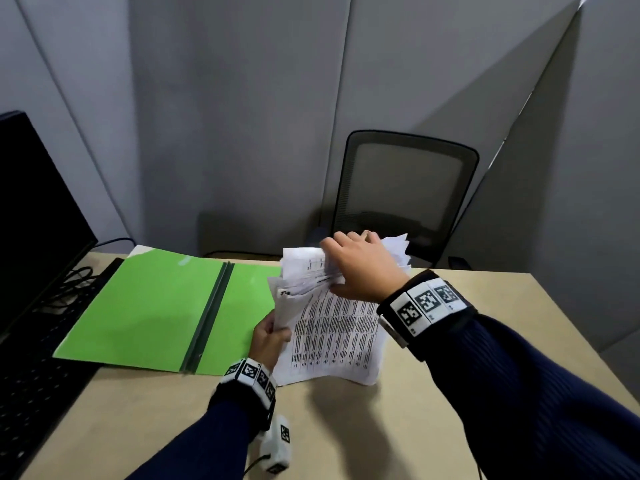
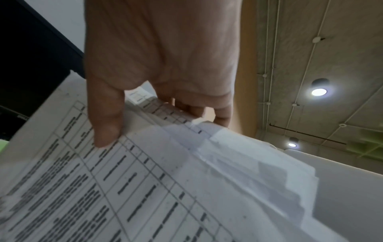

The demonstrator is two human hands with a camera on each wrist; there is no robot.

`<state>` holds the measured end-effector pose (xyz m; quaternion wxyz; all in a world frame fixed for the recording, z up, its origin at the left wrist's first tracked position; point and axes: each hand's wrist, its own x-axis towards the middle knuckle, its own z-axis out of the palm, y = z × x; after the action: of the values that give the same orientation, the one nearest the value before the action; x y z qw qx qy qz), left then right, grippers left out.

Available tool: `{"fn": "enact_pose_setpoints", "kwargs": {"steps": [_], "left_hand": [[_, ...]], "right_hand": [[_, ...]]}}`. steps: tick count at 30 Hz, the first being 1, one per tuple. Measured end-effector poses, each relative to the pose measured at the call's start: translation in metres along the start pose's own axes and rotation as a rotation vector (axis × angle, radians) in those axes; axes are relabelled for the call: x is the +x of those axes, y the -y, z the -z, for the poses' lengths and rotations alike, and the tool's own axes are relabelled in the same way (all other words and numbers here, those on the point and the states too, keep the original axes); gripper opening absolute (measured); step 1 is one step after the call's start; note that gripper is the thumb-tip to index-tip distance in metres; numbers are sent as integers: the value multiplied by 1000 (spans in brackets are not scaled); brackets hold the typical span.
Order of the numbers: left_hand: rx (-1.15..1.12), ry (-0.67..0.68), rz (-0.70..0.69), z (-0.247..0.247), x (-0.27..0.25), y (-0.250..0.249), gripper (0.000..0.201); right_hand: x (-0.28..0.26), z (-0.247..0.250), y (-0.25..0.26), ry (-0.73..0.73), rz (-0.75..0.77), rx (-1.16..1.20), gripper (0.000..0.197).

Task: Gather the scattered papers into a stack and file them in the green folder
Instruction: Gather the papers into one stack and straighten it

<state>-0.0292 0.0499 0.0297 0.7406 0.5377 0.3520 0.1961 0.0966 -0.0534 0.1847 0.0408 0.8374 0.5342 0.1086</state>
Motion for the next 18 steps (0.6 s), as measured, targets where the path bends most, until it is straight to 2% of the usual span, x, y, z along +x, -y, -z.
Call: {"fn": "enact_pose_setpoints", "kwargs": {"steps": [5,9,11,12,14,16,18], "left_hand": [[-9,15,12,0,2,-3,44],[16,21,21,4,6,0,21],[24,24,1,11,13,7,23],[49,10,-21,15,18,10,27],[82,-74,-35,27,26,14,59],[1,-153,20,36,30,11,90],[-190,-48,56,36,31,3,100]], "right_hand": [[1,-1,-3,-26,63,25,30],[3,6,2,47,39,157,8],[1,9,0,48,-8,196,8],[-1,12,-5,21,-29,224,11],[-10,17,-25,-47,-77,353,25],[-22,23,-50,-84,-127,678,30],[-39,25,-67,-138,-172,1102,15]]}}
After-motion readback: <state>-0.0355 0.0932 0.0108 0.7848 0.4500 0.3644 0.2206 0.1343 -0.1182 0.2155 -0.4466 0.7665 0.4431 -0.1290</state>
